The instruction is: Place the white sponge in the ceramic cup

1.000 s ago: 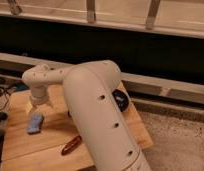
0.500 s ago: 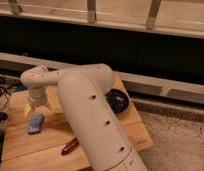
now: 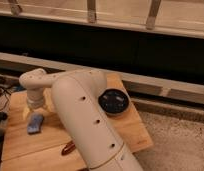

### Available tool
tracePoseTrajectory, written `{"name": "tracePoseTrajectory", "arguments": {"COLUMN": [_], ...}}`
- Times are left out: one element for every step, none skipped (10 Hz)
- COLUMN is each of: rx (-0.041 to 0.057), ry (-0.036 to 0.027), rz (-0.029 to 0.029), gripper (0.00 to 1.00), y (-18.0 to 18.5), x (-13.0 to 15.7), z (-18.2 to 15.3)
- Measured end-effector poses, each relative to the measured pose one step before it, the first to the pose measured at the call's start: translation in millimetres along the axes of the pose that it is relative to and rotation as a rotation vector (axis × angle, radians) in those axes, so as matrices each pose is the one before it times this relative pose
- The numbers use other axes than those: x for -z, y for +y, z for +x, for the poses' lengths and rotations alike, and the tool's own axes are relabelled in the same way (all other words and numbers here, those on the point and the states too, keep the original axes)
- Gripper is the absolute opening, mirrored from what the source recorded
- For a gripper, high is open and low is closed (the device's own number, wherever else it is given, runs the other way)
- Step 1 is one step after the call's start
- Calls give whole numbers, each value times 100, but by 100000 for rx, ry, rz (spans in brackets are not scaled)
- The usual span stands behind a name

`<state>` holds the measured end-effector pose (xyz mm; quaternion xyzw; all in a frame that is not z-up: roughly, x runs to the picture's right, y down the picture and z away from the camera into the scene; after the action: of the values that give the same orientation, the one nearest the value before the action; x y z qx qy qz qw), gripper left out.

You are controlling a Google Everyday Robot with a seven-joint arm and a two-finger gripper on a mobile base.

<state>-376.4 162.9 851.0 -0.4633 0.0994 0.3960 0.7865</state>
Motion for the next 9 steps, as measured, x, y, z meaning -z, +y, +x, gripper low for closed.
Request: {"name": "tracePoseTrajectory", "arguments": {"rx": [834, 1222, 842, 848, 586, 321, 388, 40, -250], "ry": [710, 858, 749, 911, 1474, 2207, 1703, -29, -551], "rz": [-598, -374, -411, -448, -87, 589, 663, -326, 496], "gripper": [80, 80, 80, 80, 80, 80, 80, 80, 80], "y": [173, 406, 389, 394, 176, 40, 238, 128, -451], "x": [-184, -185, -268, -273, -327, -296, -329, 149, 294], "z": [-74, -102, -77, -132, -18, 31, 14, 35, -36]}}
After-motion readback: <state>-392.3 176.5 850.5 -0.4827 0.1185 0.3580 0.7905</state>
